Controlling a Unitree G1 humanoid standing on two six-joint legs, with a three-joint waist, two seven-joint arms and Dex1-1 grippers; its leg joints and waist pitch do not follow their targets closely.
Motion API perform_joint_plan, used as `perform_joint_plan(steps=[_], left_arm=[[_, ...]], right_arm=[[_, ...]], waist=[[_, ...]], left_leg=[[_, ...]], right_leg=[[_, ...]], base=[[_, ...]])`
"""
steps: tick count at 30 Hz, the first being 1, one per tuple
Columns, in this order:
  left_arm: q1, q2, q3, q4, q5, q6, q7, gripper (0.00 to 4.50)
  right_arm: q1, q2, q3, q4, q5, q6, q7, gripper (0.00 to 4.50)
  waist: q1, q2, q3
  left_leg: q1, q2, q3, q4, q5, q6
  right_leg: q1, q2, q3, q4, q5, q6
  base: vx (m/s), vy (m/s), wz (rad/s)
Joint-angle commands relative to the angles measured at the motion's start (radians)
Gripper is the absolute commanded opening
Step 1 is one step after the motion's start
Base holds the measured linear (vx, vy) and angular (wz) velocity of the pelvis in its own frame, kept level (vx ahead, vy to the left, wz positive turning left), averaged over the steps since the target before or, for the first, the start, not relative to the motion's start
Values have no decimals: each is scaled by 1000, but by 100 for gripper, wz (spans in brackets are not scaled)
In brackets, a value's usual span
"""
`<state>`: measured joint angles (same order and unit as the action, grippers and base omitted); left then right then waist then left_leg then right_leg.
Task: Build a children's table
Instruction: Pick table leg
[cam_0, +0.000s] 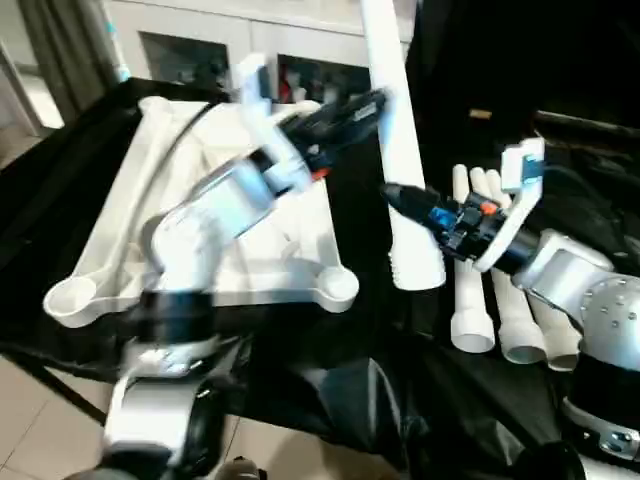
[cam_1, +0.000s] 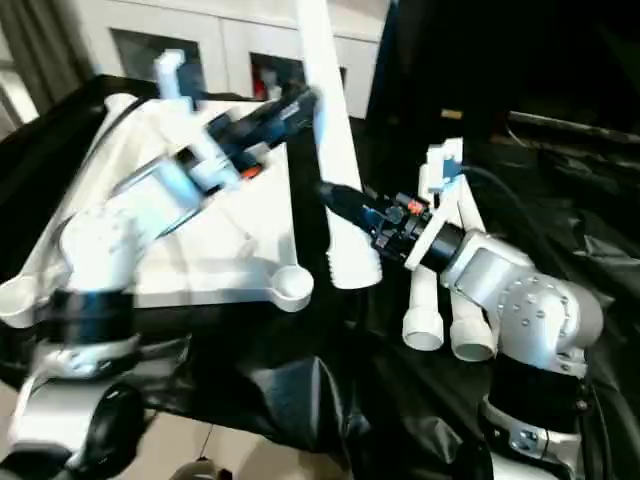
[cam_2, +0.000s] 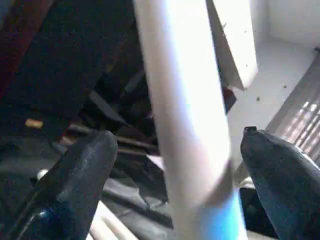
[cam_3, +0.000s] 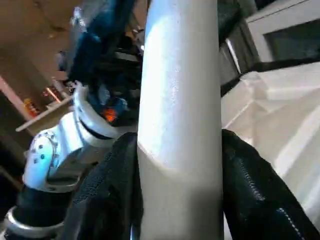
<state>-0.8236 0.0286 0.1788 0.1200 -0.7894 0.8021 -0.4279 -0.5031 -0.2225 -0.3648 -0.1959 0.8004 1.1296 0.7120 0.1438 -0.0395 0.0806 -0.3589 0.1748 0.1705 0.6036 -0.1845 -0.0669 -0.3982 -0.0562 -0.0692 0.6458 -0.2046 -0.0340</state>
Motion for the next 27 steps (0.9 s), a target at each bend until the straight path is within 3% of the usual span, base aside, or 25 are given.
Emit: perform_joint_plan(steps=[1, 3, 8, 9, 14, 19, 27], left_arm=[[-12, 0, -5, 18, -12, 18, 27, 450], [-14, -12, 3, 18, -45, 30, 41, 450], [-19, -41, 30, -2, -80, 68, 50, 450], [-20, -47, 31, -8, -83, 85, 69, 433], [-16, -53, 7, -28, -66, 105, 132, 390], [-11, -51, -23, -34, 10, 102, 194, 350], [-7, -40, -23, -55, 20, 107, 230, 282]], right_arm=[[12, -16, -15, -41, 32, 1, 13, 188], [28, -23, 2, -52, 27, -2, 8, 188], [40, -41, 86, -55, -76, -81, -46, 188], [36, -49, 133, -61, -130, -124, -67, 188], [30, -62, 248, -88, -245, -203, -124, 188], [26, -50, 298, -89, -293, -248, -164, 188], [32, -40, 319, -77, -318, -288, -191, 188]], waist=[[7, 8, -85], [10, 2, -87], [8, 6, -87], [10, 12, -88], [5, 10, -88], [3, 12, -89], [0, 15, -90]], left_leg=[[-1, 40, -17, -57, -68, 4], [-1, 41, -17, -58, -72, -2], [-6, 40, -18, -56, -64, -13], [-5, 41, -18, -56, -67, -15], [-6, 41, -21, -58, -72, -16], [-5, 45, -23, -59, -75, -14], [-4, 45, -22, -59, -78, -6]], right_leg=[[66, -86, 57, -94, -181, -111], [67, -86, 57, -96, -182, -104], [66, -86, 55, -96, -166, -108], [65, -88, 56, -95, -173, -107], [65, -83, 55, -95, -158, -85], [65, -82, 55, -91, -124, -96], [67, -84, 55, -87, -72, -129]], base=[[0, 0, 0], [0, 0, 0], [0, 0, 0], [0, 0, 0], [0, 0, 0], [0, 0, 0], [0, 0, 0]])
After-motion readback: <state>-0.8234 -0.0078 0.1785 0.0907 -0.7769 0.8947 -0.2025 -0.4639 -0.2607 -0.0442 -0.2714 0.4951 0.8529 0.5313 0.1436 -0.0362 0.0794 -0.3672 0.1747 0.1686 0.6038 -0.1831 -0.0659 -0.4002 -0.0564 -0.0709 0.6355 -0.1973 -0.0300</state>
